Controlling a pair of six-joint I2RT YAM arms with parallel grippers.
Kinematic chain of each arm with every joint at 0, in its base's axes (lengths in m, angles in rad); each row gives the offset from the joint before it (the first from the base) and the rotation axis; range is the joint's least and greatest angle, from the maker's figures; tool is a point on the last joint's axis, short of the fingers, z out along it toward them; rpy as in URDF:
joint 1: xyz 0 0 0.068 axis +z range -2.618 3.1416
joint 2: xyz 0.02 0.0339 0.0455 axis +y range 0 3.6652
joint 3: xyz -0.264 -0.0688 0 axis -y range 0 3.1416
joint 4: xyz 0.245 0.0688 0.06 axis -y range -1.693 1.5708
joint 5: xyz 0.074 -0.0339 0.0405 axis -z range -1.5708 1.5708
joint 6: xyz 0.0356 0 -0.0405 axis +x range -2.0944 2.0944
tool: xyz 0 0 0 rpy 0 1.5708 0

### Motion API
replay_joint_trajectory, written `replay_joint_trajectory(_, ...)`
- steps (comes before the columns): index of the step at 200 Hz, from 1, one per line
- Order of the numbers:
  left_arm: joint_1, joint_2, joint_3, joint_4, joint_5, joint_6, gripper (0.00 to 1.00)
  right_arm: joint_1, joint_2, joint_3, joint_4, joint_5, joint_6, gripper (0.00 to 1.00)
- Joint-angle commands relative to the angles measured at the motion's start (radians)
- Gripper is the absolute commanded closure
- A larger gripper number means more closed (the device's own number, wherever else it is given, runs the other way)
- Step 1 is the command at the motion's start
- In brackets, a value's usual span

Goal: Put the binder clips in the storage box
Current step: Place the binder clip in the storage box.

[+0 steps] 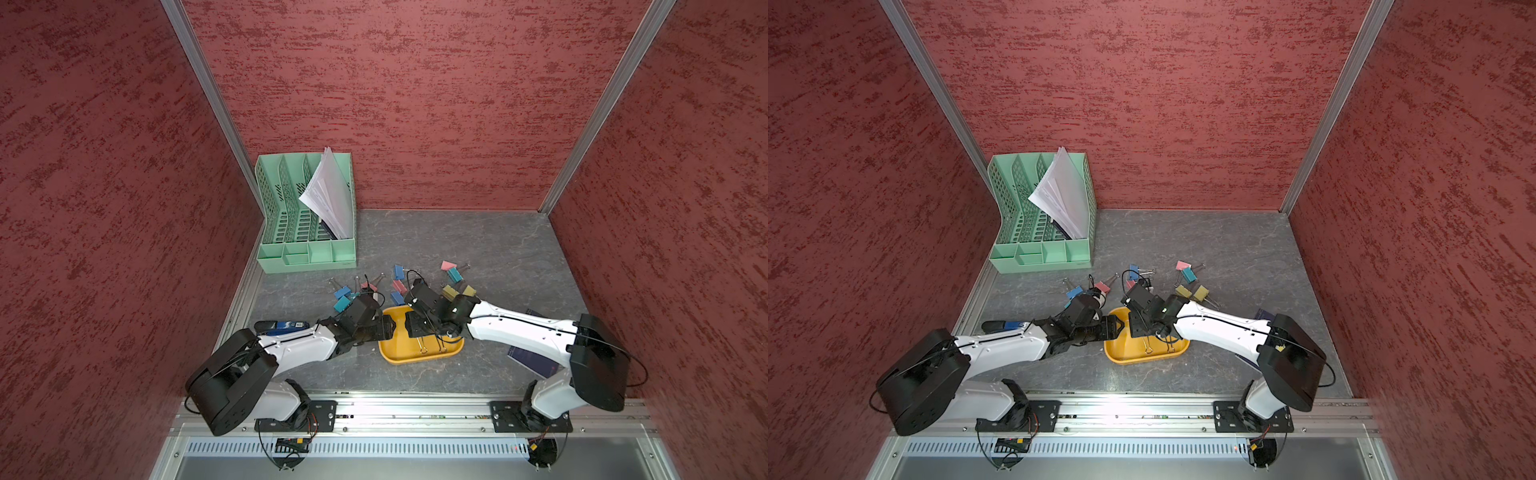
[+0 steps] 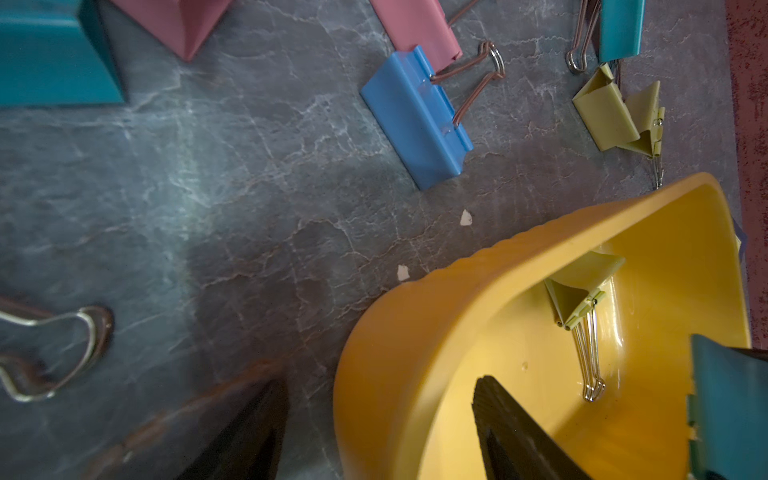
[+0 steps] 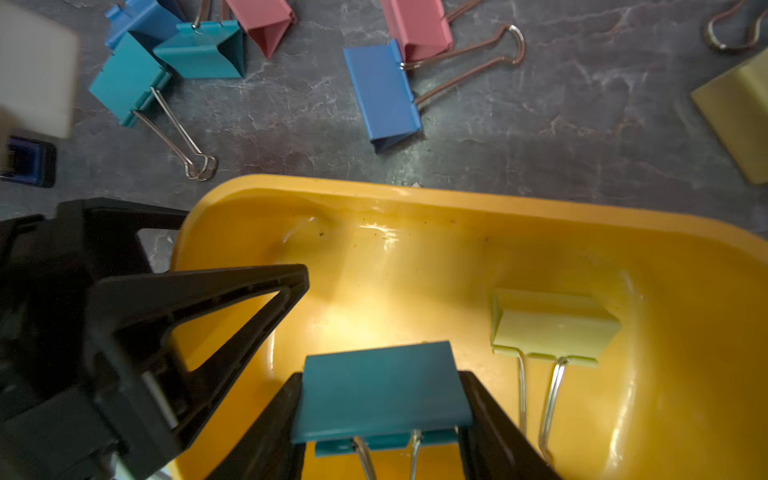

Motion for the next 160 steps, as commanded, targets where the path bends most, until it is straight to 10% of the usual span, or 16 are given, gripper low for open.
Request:
replay_joint_trajectory(1, -0.004, 0.001, -0.015, 0.019, -0.003, 0.007, 0.26, 0.006, 0.023, -0.010, 0.108, 0.073, 0.054, 0.42)
replay_joint_trajectory(95, -0.004, -0.002, -0.014, 0.009, -0.008, 0.007, 0.26, -0.021, -0.102, 0.021, -0.017, 0.105, -0.177, 0.02)
replay_joint_trajectory(160, -0.004, 0.003, -0.003, 0.010, -0.007, 0.007, 0.25, -0.457, -0.162, 0.127, -0.235, 0.104, -0.633, 0.02)
